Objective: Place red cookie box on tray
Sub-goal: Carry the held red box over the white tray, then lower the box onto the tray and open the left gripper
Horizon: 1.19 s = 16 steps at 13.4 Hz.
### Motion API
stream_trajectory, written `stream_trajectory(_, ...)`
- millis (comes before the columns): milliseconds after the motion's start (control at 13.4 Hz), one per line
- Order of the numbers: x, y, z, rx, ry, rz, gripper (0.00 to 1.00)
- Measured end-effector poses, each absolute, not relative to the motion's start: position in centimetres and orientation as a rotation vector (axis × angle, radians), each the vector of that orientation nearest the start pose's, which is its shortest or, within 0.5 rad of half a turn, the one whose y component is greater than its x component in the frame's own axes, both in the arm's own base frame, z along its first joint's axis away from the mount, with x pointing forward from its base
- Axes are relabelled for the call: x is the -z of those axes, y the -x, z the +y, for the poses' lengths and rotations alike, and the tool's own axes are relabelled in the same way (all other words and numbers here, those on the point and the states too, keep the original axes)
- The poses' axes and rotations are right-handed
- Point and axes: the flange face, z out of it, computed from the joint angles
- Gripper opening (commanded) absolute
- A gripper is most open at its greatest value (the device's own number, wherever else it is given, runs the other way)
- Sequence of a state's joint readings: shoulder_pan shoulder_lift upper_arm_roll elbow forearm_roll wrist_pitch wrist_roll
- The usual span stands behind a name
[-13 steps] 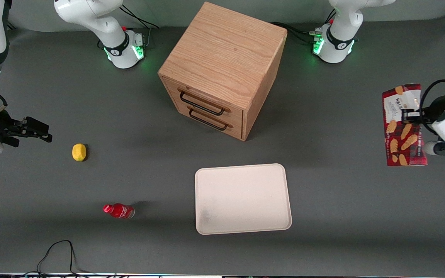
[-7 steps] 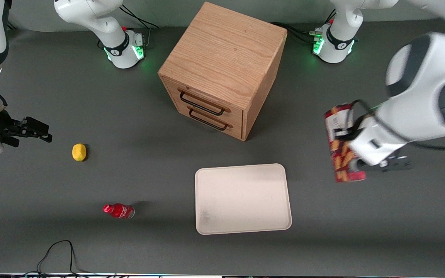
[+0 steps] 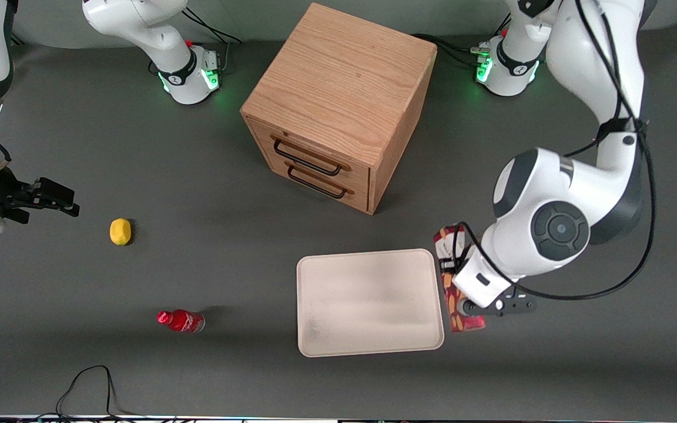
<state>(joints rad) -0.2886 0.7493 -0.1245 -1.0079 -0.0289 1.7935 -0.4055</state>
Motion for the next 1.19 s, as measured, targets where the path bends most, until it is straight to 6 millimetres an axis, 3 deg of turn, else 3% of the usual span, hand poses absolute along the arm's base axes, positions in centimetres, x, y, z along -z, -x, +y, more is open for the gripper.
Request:
stream_trajectory(298, -36.1, -71.9, -30.9, 0.044, 3.286, -0.015, 0.0)
stream_trajectory(1191, -27.6, -72.3, -30.8, -0.012, 3.269, 0.021, 0.0)
